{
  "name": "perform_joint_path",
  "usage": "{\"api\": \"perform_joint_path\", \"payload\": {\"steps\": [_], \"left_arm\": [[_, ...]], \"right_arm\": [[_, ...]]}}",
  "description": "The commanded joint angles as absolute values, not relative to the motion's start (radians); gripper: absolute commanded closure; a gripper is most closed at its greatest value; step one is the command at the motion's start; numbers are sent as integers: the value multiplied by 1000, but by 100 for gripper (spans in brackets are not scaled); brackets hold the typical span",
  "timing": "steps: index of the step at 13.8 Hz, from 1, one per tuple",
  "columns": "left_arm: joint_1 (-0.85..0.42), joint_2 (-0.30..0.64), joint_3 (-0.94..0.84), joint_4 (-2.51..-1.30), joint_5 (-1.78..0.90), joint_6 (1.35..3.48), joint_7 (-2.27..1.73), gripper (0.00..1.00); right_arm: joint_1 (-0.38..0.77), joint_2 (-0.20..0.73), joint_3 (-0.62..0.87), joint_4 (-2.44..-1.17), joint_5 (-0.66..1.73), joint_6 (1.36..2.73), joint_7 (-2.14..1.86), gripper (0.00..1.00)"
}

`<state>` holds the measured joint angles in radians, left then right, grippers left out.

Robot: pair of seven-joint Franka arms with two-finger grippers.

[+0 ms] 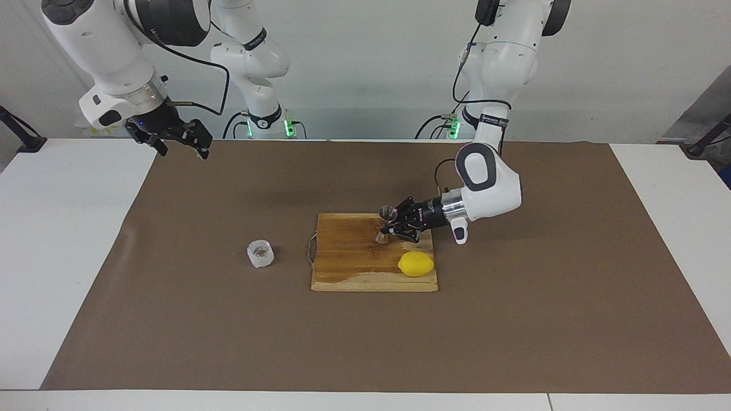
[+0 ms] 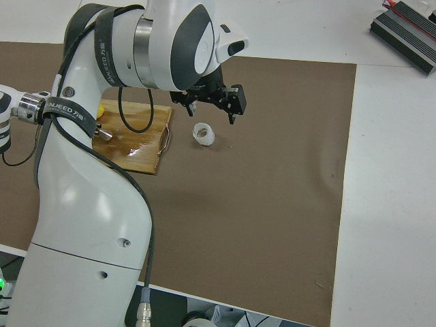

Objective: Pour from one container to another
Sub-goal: 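Carry the metal cup with the left gripper onto the cutting board, then open the left gripper and withdraw while the right gripper moves forward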

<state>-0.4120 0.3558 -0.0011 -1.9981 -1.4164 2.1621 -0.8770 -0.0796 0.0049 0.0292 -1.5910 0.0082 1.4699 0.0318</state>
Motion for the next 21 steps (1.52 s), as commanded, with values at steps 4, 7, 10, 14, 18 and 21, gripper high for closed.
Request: {"api": "perform_joint_path", "payload": {"steps": [4, 7, 10, 14, 18, 21], "left_arm": [[-433, 333, 11, -2045, -1450, 2191, -861, 73], [-422, 331, 15, -2039, -1447, 2157, -865, 0], [-375, 328, 23, -2031, -1386, 2074, -871, 0], [-304, 334, 23, -1941, -1095, 1936, -870, 0], [-285, 308, 25, -1856, -797, 1887, -864, 0], [-253, 241, 26, -1853, -677, 1888, -853, 0]], "right_arm": [[-113, -2, 35, -1580, -5, 1451, -121, 0], [-132, -2, 35, -1580, -3, 1451, -130, 0], [-150, -2, 29, -1572, 66, 1453, -239, 0], [-201, -8, 26, -1582, 141, 1451, -502, 0], [-215, -44, 25, -1659, 141, 1482, -849, 0], [-229, -87, 25, -1773, 147, 1571, -1142, 0]]}}
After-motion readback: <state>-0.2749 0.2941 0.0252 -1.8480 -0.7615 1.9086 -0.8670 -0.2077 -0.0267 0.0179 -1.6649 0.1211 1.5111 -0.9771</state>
